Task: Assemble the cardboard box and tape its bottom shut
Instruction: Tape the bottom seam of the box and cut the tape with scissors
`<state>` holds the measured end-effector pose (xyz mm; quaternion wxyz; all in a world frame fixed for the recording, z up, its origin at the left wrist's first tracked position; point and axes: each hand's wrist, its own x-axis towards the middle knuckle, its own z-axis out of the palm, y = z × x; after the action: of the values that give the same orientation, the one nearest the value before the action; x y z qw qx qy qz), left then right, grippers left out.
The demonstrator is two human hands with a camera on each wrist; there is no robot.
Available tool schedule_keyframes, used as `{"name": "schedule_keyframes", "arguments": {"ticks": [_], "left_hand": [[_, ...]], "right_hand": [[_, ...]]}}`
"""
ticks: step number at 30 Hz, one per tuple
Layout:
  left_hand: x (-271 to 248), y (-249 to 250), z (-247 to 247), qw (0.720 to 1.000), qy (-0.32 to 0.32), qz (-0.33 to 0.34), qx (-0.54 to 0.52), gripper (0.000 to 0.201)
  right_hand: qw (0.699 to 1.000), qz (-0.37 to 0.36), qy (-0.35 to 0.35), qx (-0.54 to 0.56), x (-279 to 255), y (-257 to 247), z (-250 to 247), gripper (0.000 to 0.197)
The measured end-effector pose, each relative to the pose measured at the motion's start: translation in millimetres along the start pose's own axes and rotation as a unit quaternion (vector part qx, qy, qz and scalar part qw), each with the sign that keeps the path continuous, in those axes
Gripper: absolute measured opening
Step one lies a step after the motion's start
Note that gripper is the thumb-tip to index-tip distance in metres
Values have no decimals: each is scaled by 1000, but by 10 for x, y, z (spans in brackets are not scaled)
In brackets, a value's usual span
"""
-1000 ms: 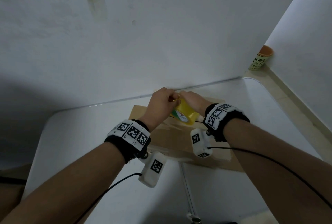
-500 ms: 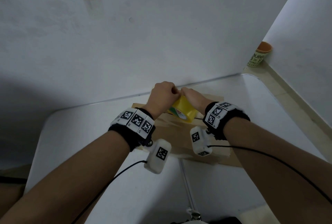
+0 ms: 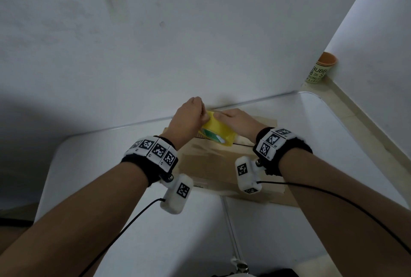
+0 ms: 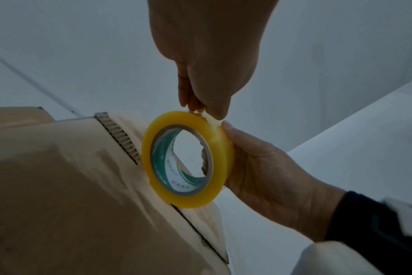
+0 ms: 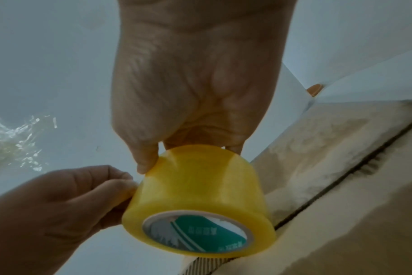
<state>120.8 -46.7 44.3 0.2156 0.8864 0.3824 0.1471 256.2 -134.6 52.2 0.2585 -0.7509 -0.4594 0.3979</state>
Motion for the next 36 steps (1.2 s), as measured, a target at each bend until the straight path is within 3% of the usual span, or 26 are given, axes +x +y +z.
{"name": "schedule_keyframes", "arguments": {"ticks": [4, 8, 11, 13, 14, 16, 19, 25, 29, 33, 36], "left_hand": [[-13, -33, -31, 1000, -7, 21, -22, 10], [-24, -92, -147, 988, -44, -12, -149, 6], [-4, -143, -167, 942, -66, -117, -308, 12], [16, -172, -170, 897, -84, -157, -404, 25], [28, -193, -164, 888, -93, -168, -417, 32], [51, -247, -150, 899, -93, -174, -391, 35], [84, -330, -104, 914, -79, -178, -357, 18], [94, -389, -31, 890, -74, -190, -408, 5], [76, -432, 69, 869, -61, -217, -441, 8], [-12, -438, 302, 854, -77, -227, -461, 14], [-22, -478, 384, 851, -78, -227, -467, 18]], "right_hand": [[998, -27, 11, -59, 28, 2, 10, 45], [997, -46, 9, -62, 56, 71, 39, 46], [996, -33, 12, -82, 75, 66, 49, 51], [996, -17, 11, -83, 92, 69, 48, 53], [997, -13, 11, -80, 99, 80, 48, 53], [997, -17, 10, -71, 86, 79, 50, 52], [998, -37, 8, -50, 41, 52, 71, 47], [998, -40, 4, -50, 22, 97, 46, 47], [992, -68, 65, -80, 44, 72, -6, 44], [995, -59, 25, -80, 20, 159, 26, 45], [996, -61, 38, -51, 36, 199, 52, 43]]}}
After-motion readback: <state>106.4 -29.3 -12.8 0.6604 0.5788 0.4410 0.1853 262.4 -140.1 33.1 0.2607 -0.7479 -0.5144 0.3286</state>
